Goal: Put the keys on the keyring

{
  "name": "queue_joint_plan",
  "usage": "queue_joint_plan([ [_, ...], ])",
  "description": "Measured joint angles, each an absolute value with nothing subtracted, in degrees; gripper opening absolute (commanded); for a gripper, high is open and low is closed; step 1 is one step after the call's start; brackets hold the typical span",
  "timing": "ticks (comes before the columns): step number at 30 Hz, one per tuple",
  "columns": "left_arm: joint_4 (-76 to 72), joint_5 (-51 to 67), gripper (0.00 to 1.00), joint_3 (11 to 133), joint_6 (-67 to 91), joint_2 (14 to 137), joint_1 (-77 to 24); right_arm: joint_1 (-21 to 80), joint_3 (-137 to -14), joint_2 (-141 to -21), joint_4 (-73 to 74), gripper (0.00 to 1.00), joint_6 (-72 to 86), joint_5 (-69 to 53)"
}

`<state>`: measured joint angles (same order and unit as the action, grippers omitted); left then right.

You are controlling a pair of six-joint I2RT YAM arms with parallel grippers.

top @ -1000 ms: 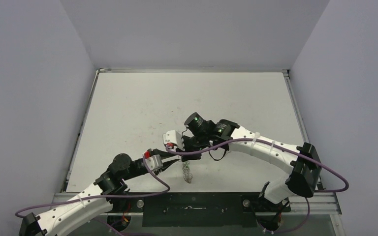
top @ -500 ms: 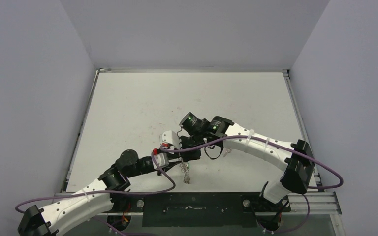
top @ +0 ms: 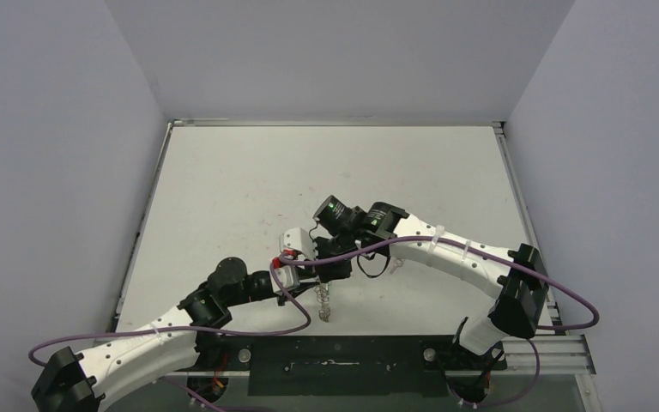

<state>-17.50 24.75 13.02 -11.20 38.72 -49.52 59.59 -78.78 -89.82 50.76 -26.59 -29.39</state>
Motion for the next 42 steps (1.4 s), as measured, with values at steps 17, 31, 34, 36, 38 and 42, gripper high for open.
queue_joint_plan([
  [17,-18.31,25.3,0.02,13.13,-10.17,39.46,-49.32,59.48,-77.3,-89.14,47.57,0.0,-24.8,-29.54],
  [31,-16.62,21.69,0.0,12.84,-10.55,37.21,-49.34,59.13,-73.23,-87.39,41.21,0.33,-22.15,-28.8],
  [34,-17.67,21.26,0.0,12.01,-9.82,35.88,-49.47,58.52,-70.67,-85.69,37.8,0.37,-21.43,-28.86],
  [36,-18.59,21.04,0.0,11.16,-9.32,35.2,-49.47,57.89,-68.82,-84.03,35.59,0.38,-21.02,-28.99],
  [38,-19.86,20.78,0.0,10.35,-8.93,34.98,-49.47,56.86,-66.96,-82.19,33.67,0.39,-20.56,-29.5],
  [42,-22.76,20.29,0.0,8.97,-7.97,34.87,-49.47,53.58,-62.19,-77.82,28.93,0.39,-19.94,-32.27],
])
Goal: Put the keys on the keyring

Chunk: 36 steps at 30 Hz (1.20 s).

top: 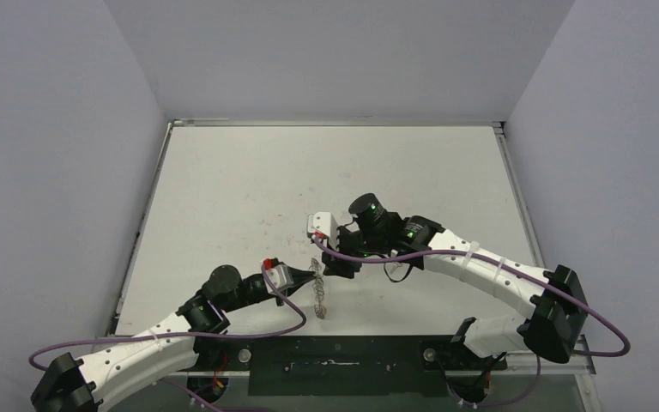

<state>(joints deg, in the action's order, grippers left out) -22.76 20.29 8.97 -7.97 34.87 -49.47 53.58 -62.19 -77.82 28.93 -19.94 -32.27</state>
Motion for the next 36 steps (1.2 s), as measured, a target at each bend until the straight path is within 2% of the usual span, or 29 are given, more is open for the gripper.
queue_joint_plan([
  [7,-28.29,19.68,0.0,6.59,-6.37,34.87,-49.47,50.81,-55.83,-74.46,22.92,0.38,-20.14,-38.48],
  [14,-32.42,19.27,0.0,5.76,-4.93,34.81,-49.47,50.81,-54.13,-74.52,19.46,0.27,-20.56,-42.52],
  [23,-33.17,19.22,0.0,5.76,-4.69,34.28,-49.47,50.81,-54.08,-76.05,16.16,0.2,-20.71,-44.47],
  [29,-33.21,19.22,0.0,5.76,-4.64,34.26,-49.47,50.81,-54.06,-76.62,15.16,0.0,-20.93,-45.34],
  [36,-33.21,19.22,0.0,5.76,-4.43,34.02,-49.47,50.81,-53.95,-76.62,15.07,0.0,-21.87,-46.0],
])
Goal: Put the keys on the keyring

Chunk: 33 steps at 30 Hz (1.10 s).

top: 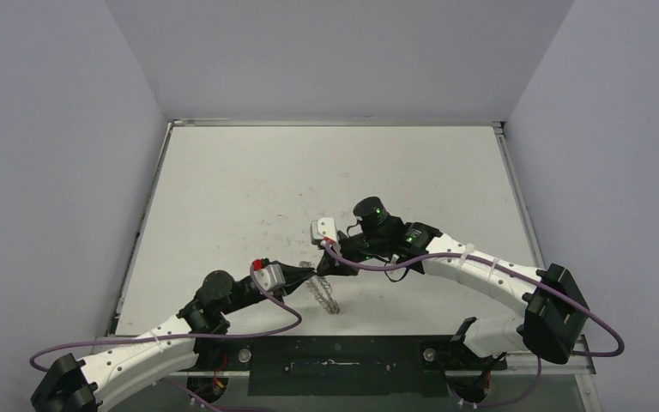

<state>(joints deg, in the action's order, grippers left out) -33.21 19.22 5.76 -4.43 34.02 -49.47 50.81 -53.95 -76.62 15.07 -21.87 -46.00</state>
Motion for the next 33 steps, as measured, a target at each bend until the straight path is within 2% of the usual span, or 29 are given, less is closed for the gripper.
queue_joint_plan([
  [2,-33.12,19.22,0.03,5.76,-4.25,33.95,-49.47,50.81,-53.95,-76.62,15.22,0.0,-22.0,-45.95],
  [5,-32.4,19.25,0.16,5.76,-4.12,33.58,-49.5,50.81,-54.65,-76.71,17.12,0.0,-22.41,-45.69],
  [8,-31.27,19.07,0.2,5.76,-4.47,32.14,-49.67,51.07,-57.34,-77.56,22.11,0.0,-23.38,-44.66],
  [14,-26.46,17.65,0.21,6.85,-6.28,28.12,-49.67,51.09,-66.17,-82.28,36.82,0.0,-25.47,-39.09],
  [22,-22.06,17.17,0.2,9.19,-8.03,28.6,-49.67,53.65,-78.81,-90.13,54.48,0.0,-27.44,-31.2],
  [33,-23.31,20.88,0.2,9.72,-8.23,37.52,-49.67,56.4,-87.09,-97.3,61.8,0.0,-26.35,-28.03],
])
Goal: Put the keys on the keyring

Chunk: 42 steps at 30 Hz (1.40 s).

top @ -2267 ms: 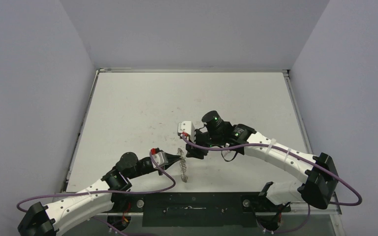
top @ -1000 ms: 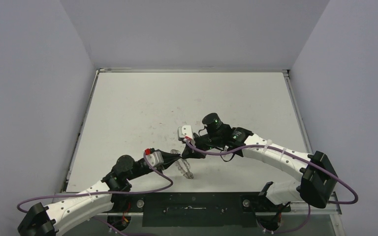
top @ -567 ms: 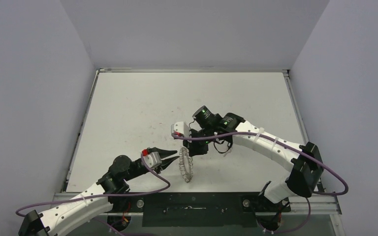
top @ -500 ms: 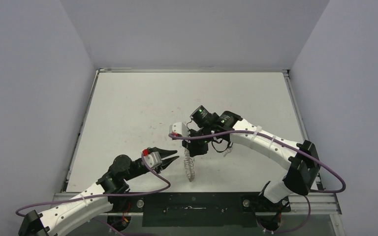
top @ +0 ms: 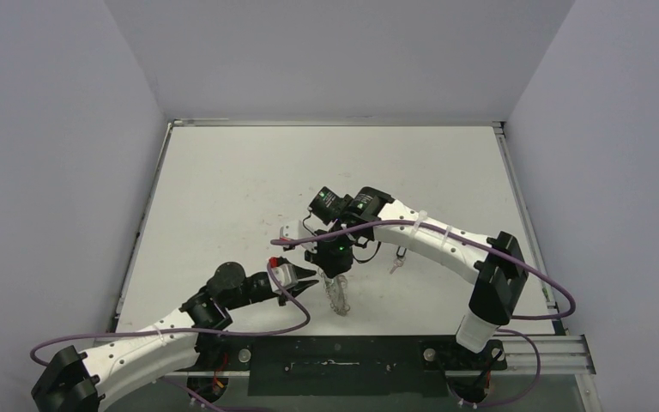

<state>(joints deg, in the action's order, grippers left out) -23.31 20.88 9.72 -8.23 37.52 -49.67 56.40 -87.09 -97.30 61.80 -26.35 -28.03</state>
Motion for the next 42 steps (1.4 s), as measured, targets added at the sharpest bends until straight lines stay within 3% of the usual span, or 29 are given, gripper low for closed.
queue_joint_plan([
  [11,-25.96,23.27,0.21,10.5,-8.23,41.6,-49.67,58.26,-87.46,-97.49,62.04,0.0,-26.13,-27.83],
  [16,-26.3,24.16,0.16,10.92,-8.23,42.44,-49.67,58.63,-88.14,-98.24,62.19,0.0,-26.13,-27.83],
  [20,-26.28,24.67,0.0,11.42,-8.51,43.16,-49.67,58.85,-88.16,-98.28,62.3,0.0,-26.13,-27.7],
  [31,-25.87,24.77,0.0,11.92,-9.21,43.79,-49.67,59.02,-88.05,-98.26,62.48,0.0,-26.0,-27.27],
  [36,-23.86,24.77,0.06,12.45,-9.82,43.33,-49.67,59.02,-87.61,-98.13,61.78,0.0,-25.87,-27.24],
  [42,-22.33,24.97,0.21,12.99,-10.59,43.2,-49.67,59.02,-87.61,-98.13,61.39,0.0,-25.8,-27.2],
])
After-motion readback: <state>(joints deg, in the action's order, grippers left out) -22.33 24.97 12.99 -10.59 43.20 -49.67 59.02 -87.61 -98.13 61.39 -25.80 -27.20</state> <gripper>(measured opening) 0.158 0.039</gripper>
